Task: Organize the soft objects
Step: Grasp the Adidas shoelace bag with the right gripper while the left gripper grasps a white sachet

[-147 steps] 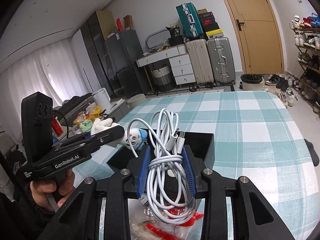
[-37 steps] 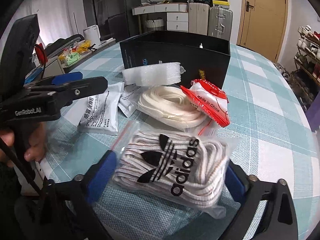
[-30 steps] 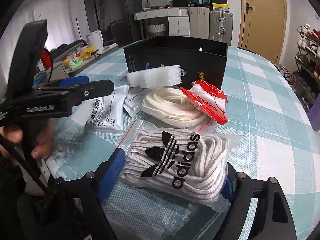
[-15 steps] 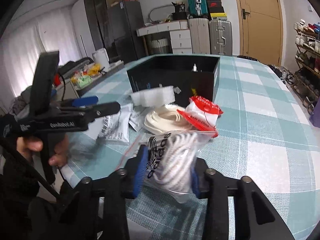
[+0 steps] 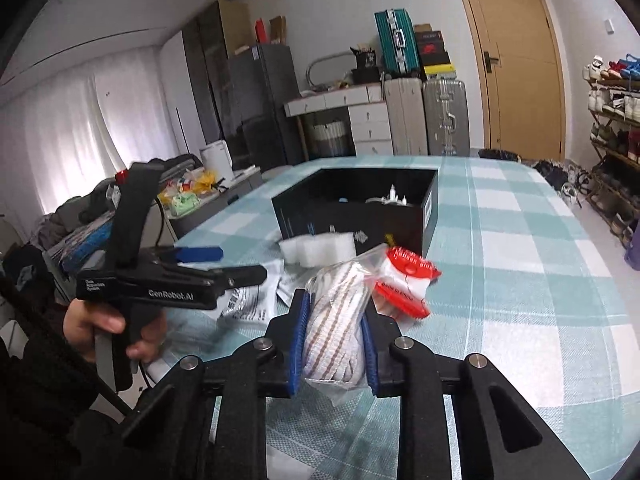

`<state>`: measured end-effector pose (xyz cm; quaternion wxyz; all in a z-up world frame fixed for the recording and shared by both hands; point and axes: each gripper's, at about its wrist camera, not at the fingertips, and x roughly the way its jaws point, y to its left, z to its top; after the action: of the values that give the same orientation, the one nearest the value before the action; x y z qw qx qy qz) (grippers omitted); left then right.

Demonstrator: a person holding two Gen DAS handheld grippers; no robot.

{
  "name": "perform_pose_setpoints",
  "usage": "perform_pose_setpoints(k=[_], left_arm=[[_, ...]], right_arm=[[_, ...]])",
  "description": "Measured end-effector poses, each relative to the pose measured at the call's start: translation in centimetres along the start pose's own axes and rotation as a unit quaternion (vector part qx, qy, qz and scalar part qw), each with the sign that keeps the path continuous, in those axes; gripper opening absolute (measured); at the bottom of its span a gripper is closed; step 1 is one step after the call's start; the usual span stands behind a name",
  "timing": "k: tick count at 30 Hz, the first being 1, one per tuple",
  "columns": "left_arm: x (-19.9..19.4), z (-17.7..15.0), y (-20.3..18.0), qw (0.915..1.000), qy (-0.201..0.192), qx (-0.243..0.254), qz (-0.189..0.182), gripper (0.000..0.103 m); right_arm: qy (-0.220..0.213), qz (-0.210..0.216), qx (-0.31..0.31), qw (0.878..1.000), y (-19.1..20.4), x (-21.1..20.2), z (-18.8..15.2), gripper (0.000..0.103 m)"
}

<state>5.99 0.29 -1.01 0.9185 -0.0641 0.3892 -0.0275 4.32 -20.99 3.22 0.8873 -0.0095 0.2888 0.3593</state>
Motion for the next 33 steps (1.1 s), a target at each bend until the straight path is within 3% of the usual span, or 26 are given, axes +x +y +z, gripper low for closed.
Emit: perform_pose_setpoints(k=[12,16,19,21,22,24,25,29,33], left_arm=[[1.3,-0.2,-1.6,0.9989,0.046,0.000,0.010,0.100],[1.5,-0.5,-2.4,0.9981,0.053,0.021,0.022,0.084],[1.2,-0.7,-2.6,0.9986,0.047,0.025,0.008,0.074],[0.9,-0.8,-2.6,0.9987,0.043,0.029,0.000,0.061],[0.6,-0.9,-2.6,0.9986,0.042,0.031,-0.009,0.048],[0.3,-1.0,-2.6,0.9986,0.038,0.033,-0.013,0.042],[-0.1,-1.0,-2.7,0.9986,0.033,0.037,-0.017,0.033],[-0.9,-1.0,-2.4,0.9988,0.024,0.032,-0.030,0.020],[-1.8,-1.0,-2.0,0.9985,0.011,0.025,-0.047,0.017]], right_arm=[[-0.022,-0.011,0.006,1.000,-0.4,-0.9,0.4,0.023],[-0.024,-0.011,0.006,1.000,-0.4,-1.0,0.4,0.023],[-0.025,-0.012,0.005,1.000,-0.4,-1.1,0.4,0.023],[-0.025,-0.011,0.005,1.000,-0.3,-1.2,0.4,0.023],[-0.025,-0.012,0.004,1.000,-0.2,-1.3,0.3,0.023],[-0.026,-0.012,0.004,1.000,-0.1,-1.4,0.3,0.023],[-0.026,-0.012,0.003,1.000,-0.1,-1.3,0.3,0.023],[-0.028,-0.011,0.003,1.000,0.1,-1.4,0.3,0.023],[-0.027,-0.013,0.004,1.000,0.2,-1.5,0.3,0.023]])
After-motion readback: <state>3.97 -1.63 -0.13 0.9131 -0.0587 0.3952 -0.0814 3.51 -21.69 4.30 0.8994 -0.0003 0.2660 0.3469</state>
